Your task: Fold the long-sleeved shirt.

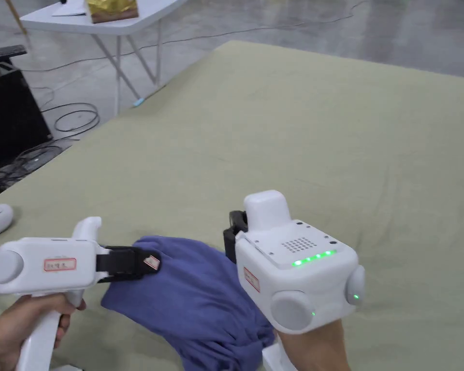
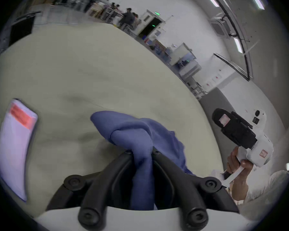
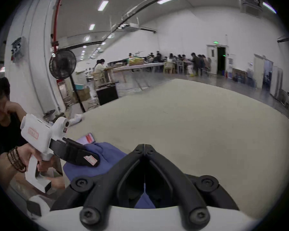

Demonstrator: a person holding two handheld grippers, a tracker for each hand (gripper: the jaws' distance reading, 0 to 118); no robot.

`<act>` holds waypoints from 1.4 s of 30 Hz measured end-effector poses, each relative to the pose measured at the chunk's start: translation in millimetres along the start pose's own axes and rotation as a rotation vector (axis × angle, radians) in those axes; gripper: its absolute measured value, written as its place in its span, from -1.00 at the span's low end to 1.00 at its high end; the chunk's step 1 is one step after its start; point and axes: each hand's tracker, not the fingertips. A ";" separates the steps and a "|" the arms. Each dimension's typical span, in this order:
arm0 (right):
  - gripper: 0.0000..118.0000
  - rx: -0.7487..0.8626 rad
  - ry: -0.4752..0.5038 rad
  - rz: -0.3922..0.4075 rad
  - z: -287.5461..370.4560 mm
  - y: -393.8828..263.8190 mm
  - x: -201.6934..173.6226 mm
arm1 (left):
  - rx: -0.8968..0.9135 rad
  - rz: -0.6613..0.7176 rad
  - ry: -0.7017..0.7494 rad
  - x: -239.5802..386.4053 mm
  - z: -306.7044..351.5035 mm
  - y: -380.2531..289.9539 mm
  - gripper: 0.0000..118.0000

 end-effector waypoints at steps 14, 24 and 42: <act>-0.96 0.000 0.036 0.029 29.8 8.0 2.5 | 0.225 -0.009 0.158 35.8 45.7 21.2 1.00; -0.96 0.166 -0.290 0.010 269.6 32.1 98.4 | 0.492 -0.367 -0.052 313.6 45.5 -53.3 -0.97; -0.96 0.299 -0.902 -0.187 502.2 -60.2 213.7 | 0.684 -0.725 0.057 533.4 -80.5 -186.7 -0.97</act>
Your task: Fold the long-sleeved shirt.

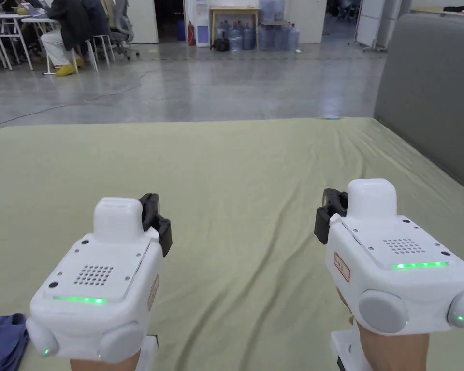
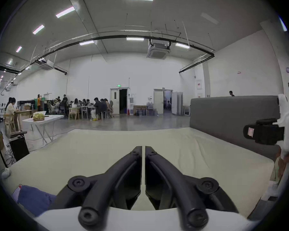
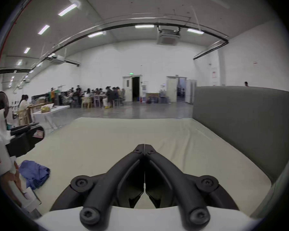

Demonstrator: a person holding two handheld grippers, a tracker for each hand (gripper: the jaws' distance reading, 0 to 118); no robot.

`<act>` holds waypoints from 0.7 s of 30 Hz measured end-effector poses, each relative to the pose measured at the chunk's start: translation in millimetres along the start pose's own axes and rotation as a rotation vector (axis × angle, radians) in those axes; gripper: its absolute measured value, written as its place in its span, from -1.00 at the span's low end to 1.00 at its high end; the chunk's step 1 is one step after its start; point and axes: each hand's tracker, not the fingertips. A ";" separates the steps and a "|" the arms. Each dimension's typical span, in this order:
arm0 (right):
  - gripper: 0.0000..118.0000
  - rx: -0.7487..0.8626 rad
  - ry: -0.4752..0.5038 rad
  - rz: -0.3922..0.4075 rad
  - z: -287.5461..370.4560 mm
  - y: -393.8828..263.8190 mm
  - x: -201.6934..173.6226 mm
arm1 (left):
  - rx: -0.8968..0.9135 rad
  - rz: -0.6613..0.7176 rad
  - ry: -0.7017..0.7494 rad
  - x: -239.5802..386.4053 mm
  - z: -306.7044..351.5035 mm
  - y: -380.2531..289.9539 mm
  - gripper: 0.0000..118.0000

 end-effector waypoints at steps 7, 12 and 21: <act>-0.96 0.042 -0.055 0.018 20.5 -46.3 1.6 | -0.070 0.070 0.080 -18.2 33.0 -41.9 -0.97; -0.96 0.057 -0.059 0.050 25.1 -59.0 -7.5 | -0.101 0.060 0.124 -28.5 41.1 -66.2 -0.97; -0.96 0.046 -0.074 0.061 23.9 -58.0 -12.1 | -0.103 0.061 0.145 -34.6 44.8 -69.3 -0.97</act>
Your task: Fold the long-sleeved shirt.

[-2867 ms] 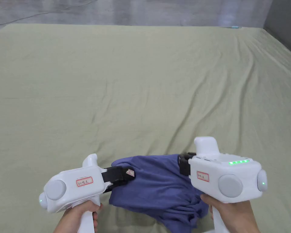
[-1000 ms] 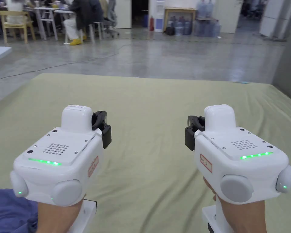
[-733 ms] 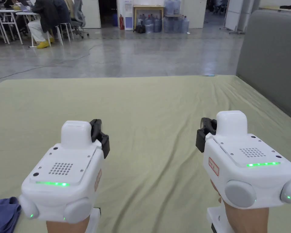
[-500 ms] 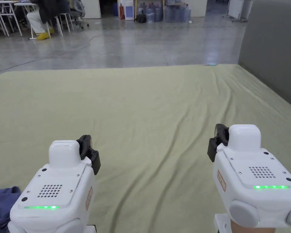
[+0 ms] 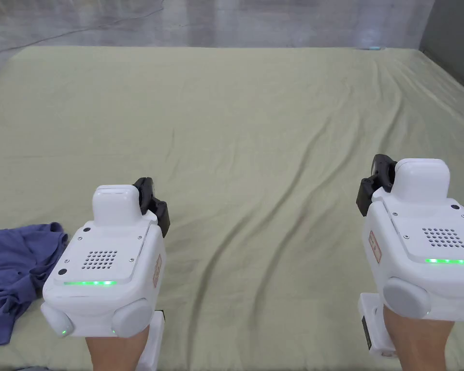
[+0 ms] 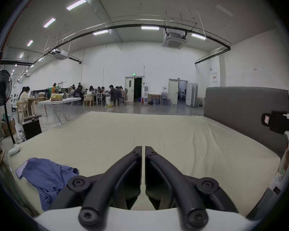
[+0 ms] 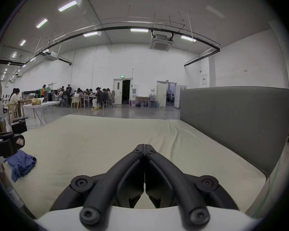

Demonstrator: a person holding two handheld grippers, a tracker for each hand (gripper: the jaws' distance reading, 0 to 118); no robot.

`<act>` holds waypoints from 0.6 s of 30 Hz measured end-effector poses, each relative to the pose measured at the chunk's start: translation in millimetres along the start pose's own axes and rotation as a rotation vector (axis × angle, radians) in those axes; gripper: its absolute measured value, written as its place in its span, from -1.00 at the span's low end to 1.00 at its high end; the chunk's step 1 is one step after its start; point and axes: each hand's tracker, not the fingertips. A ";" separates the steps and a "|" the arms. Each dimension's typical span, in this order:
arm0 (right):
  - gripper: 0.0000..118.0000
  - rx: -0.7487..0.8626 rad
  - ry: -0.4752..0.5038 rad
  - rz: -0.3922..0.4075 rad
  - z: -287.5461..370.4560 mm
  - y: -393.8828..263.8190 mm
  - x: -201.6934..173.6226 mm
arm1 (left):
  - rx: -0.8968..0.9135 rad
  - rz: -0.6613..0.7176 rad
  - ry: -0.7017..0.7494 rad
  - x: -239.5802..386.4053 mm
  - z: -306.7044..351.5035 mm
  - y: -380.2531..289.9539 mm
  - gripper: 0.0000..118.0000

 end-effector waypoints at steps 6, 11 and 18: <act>-0.96 -0.013 0.029 0.021 -3.3 -2.4 -11.1 | 0.011 -0.006 0.001 0.0 -3.0 1.4 -0.97; -0.96 -0.026 0.044 0.033 -4.9 -5.7 -17.8 | 0.013 0.002 -0.011 3.4 -5.3 2.4 -0.97; 1.00 -0.057 0.032 0.041 -11.2 -6.9 -17.8 | -0.020 0.022 -0.012 4.0 -13.9 10.1 1.00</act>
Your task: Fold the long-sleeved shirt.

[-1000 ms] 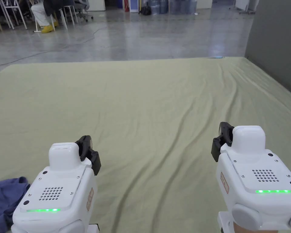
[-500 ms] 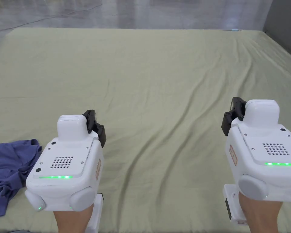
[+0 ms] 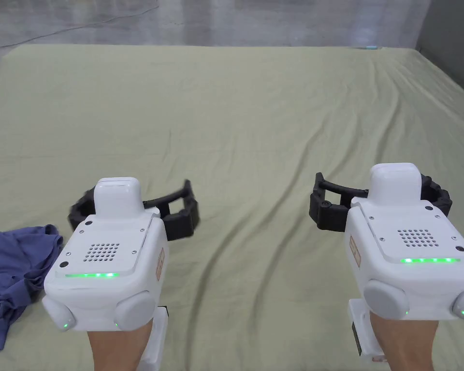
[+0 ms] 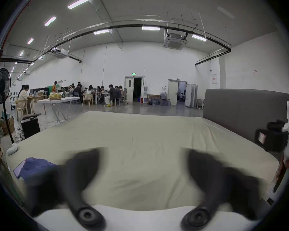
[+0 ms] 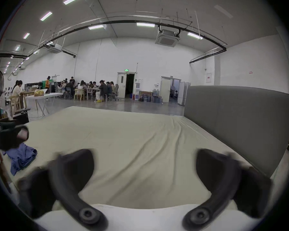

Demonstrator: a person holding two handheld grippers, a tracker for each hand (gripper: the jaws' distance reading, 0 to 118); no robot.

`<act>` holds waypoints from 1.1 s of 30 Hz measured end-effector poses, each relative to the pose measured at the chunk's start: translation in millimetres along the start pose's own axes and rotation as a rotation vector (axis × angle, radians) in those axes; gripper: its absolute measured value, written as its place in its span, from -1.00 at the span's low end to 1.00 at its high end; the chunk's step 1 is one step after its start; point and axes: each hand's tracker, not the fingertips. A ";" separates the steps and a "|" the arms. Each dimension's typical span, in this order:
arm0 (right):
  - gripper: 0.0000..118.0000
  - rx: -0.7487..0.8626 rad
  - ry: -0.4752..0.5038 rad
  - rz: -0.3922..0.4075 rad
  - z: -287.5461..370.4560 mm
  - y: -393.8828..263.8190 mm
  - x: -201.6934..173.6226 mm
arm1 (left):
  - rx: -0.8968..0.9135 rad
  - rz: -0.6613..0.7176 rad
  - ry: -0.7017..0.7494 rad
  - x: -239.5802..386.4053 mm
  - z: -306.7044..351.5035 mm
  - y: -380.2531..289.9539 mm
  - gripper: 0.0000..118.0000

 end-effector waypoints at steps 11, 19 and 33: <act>1.00 0.117 -0.011 -0.017 -0.4 -10.5 1.4 | 0.073 -0.122 -0.039 4.4 -2.4 -6.2 1.00; 1.00 0.091 -0.006 -0.006 -1.6 -6.3 5.6 | 0.109 -0.075 -0.027 7.0 3.5 0.4 1.00; 1.00 0.103 -0.002 -0.025 1.1 -3.1 8.1 | 0.127 -0.041 -0.018 3.0 11.6 2.3 1.00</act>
